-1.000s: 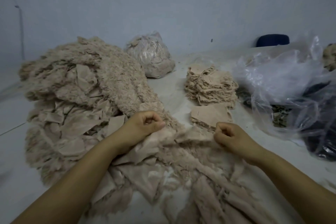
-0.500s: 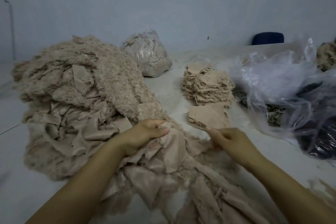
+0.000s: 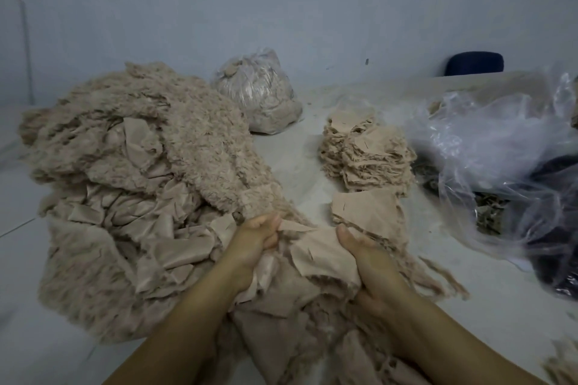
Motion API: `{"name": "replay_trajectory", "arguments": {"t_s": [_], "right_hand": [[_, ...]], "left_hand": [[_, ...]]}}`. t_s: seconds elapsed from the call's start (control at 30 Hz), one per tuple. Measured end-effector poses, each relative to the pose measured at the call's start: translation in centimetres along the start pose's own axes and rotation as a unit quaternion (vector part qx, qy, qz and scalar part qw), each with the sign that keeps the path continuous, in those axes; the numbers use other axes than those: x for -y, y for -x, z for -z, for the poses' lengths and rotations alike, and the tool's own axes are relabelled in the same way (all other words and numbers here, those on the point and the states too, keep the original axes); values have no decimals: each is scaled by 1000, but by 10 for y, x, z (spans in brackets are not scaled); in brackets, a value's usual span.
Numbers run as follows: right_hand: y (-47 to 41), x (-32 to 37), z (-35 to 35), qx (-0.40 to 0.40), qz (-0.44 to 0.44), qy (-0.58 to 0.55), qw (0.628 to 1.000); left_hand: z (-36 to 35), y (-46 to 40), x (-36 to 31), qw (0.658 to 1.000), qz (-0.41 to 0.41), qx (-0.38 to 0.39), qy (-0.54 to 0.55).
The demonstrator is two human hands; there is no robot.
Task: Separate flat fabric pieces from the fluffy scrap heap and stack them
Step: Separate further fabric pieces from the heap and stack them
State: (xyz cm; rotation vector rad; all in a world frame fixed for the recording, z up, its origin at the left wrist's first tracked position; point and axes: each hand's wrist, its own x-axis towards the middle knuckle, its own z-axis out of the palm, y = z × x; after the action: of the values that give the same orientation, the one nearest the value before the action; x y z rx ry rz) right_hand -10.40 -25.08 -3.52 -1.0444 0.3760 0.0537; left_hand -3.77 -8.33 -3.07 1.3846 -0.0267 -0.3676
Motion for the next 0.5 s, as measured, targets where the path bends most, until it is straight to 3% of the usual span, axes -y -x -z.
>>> {"name": "replay_trajectory", "arguments": {"t_s": [0.17,0.23,0.33,0.5], "right_hand": [[-4,11,7,83,-19,189,978],[-6,13,6,112,11,257,960],[-5,20,9,120,40,276,953],[-7,27,30,162,23,175,971]], "left_hand": [[-19,-7,-10,981,132,122,-81],[-31,-11,-9,973,124,150,-126],[-38,-17,-4,988,43,80,-123],[-36,-32,-2,996,21,5,-92]]}}
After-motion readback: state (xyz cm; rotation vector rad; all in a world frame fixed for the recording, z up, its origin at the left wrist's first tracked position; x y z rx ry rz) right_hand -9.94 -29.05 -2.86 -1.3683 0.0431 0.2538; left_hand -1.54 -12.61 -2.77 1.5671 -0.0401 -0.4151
